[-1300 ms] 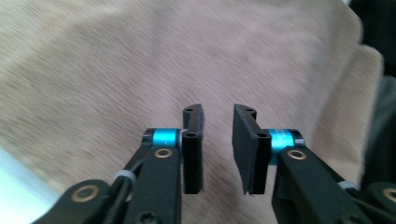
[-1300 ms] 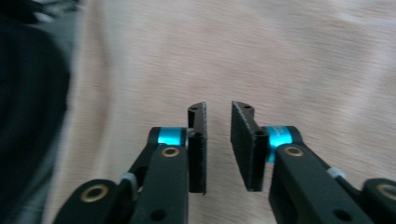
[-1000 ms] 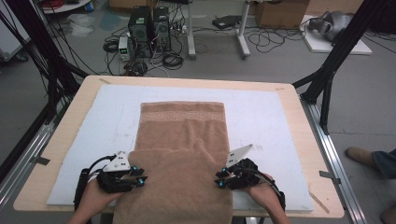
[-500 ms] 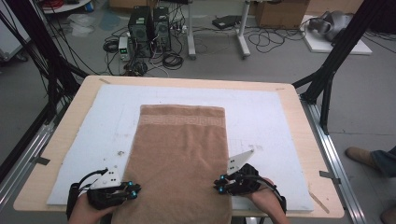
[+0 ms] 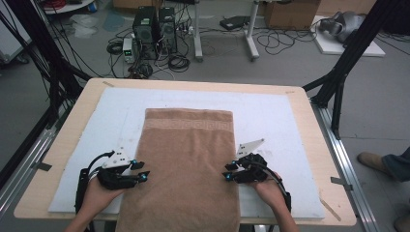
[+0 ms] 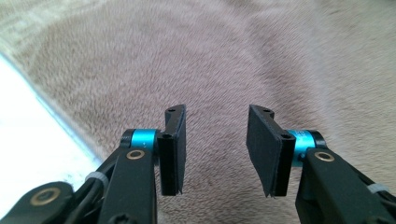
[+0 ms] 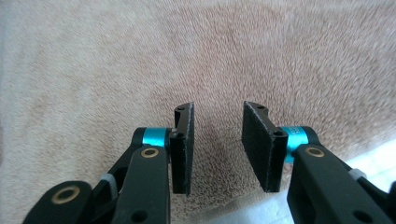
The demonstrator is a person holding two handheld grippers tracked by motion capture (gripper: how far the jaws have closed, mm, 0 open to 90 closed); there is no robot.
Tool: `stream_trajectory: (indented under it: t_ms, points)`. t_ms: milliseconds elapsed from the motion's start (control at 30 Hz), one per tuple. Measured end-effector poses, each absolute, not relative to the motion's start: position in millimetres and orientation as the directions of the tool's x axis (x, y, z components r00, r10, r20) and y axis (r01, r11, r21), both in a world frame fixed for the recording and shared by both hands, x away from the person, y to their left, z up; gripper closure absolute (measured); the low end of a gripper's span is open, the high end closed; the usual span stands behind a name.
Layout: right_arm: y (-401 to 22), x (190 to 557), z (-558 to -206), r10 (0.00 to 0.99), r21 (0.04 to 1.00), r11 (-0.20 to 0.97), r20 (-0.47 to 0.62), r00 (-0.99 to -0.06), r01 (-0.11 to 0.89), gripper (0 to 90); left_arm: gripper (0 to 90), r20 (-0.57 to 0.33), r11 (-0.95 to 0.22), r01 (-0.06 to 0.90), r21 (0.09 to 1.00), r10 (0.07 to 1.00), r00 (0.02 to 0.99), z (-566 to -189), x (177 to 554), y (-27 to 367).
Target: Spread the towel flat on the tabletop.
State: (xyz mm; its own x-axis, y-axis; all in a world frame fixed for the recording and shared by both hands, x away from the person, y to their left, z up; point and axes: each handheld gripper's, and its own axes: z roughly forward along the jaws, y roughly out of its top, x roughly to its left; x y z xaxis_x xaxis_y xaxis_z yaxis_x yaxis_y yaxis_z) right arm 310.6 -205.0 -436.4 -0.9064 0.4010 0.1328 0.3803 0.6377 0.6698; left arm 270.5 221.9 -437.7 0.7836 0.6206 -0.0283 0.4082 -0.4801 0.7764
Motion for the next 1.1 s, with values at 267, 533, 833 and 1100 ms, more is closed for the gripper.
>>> stream_trajectory:
  t_ms: [267,533,833,1100]
  points:
    - [-212.9,304.6,-437.9,0.401,0.678,0.629,0.136,-0.906,0.38,62.1,58.2,-0.068,-0.462,0.433,0.774,0.619,0.783,-444.7,270.5,230.2]
    - [-220.4,312.2,-422.0,0.469,0.707,0.573,0.133,-0.873,0.415,40.4,48.9,-0.086,-0.411,0.437,0.8,0.642,0.762,-427.8,284.8,233.8]
    - [-220.9,336.3,-392.6,0.511,0.762,0.493,0.137,-0.849,0.42,28.2,39.7,-0.072,-0.377,0.431,0.82,0.678,0.731,-404.6,304.4,235.9]
    - [-211.4,355.4,-377.2,0.52,0.765,0.492,0.125,-0.845,0.416,25.3,37.2,-0.06,-0.377,0.419,0.826,0.681,0.73,-391.9,315.5,230.6]
